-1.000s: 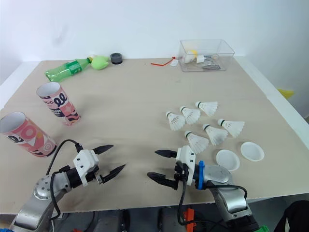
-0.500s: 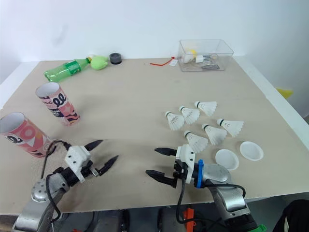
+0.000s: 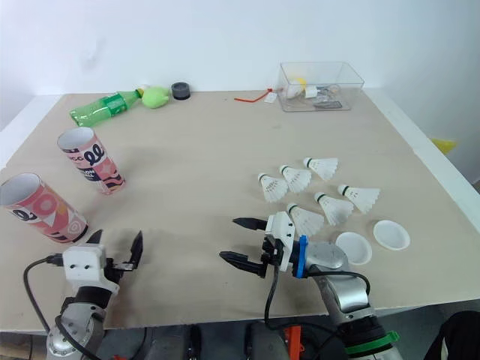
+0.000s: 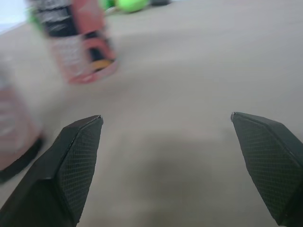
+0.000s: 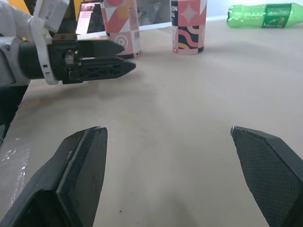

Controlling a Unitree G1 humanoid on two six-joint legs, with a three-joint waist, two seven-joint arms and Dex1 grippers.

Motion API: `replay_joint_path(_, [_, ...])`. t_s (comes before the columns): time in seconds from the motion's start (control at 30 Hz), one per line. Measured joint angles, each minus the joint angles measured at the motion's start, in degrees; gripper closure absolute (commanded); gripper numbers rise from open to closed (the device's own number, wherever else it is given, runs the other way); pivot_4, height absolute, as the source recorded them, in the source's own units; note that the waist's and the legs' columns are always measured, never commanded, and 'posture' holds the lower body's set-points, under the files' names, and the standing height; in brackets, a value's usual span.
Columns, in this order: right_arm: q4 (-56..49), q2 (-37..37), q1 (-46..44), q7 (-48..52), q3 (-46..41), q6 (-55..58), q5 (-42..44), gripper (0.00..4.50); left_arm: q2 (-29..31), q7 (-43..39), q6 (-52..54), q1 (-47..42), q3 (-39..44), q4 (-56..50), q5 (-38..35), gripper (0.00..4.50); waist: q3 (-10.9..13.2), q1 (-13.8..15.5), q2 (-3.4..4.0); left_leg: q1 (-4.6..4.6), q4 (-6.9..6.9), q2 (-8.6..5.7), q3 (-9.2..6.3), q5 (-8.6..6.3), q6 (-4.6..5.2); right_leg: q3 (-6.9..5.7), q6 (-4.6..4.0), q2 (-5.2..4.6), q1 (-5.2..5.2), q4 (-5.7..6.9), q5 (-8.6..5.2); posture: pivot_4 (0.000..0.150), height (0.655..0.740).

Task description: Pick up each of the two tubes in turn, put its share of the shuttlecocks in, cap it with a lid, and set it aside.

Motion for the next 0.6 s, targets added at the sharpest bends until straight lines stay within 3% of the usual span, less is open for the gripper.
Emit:
replay_joint_path(0.37, [3.01,0.55,-2.84,2.36,1.55,-1.00,-1.32,0.03,-3.04,3.34,0.98,3.56,6.21,-0.84,-6.32,0.00,0.06,-0.01,-0.18,-0.03,0.00,0.00,0.01,-0.01,0.00,0.01,-0.02,0.02,-0.04,0.00,-0.01,0.150,0.7400])
replay_joint_path(0.6, [4.08,0.94,-3.30,3.08,1.56,-1.44,-1.70,0.03,0.55,1.77,2.49,1.42,11.27,0.21,-11.58,0.00,0.06,-0.01,-0.22,-0.03,0.00,0.00,0.01,-0.01,0.00,0.00,-0.09,0.02,-0.03,0.00,-0.04,0.150,0.7400])
